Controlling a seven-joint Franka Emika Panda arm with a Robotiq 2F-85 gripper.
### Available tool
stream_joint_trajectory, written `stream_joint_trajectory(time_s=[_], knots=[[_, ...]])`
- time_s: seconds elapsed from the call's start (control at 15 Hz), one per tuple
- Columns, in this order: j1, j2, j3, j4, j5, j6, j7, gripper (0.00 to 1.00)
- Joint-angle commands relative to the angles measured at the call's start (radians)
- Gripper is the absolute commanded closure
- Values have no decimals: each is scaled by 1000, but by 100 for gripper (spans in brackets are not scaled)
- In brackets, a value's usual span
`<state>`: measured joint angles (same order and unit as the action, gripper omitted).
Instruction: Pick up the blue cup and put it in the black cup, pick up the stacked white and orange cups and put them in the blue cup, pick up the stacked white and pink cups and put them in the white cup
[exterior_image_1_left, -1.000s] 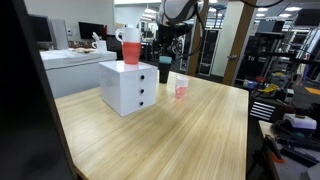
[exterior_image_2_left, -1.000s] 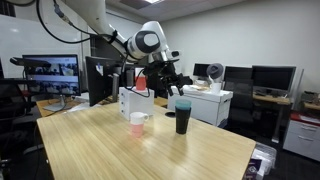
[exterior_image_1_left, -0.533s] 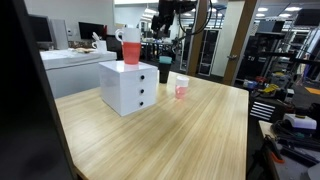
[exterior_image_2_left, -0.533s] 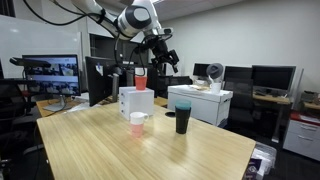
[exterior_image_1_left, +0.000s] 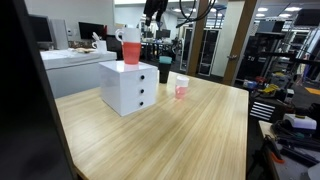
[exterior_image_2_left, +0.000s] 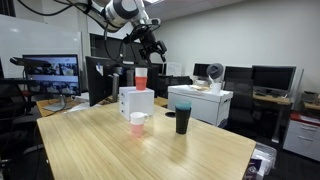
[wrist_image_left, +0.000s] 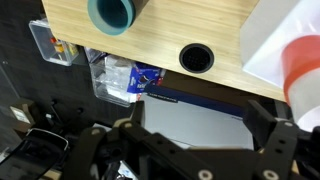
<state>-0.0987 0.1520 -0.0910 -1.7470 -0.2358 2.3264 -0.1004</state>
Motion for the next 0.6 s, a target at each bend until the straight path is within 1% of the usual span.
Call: stream_joint_trajectory(time_s=[0.0, 0.27, 0.53], knots=[[16, -52, 26, -54, 32, 11, -73, 0], [37, -54, 53, -65, 53, 20, -96, 0], [48, -36, 67, -89, 66, 71, -118, 0]])
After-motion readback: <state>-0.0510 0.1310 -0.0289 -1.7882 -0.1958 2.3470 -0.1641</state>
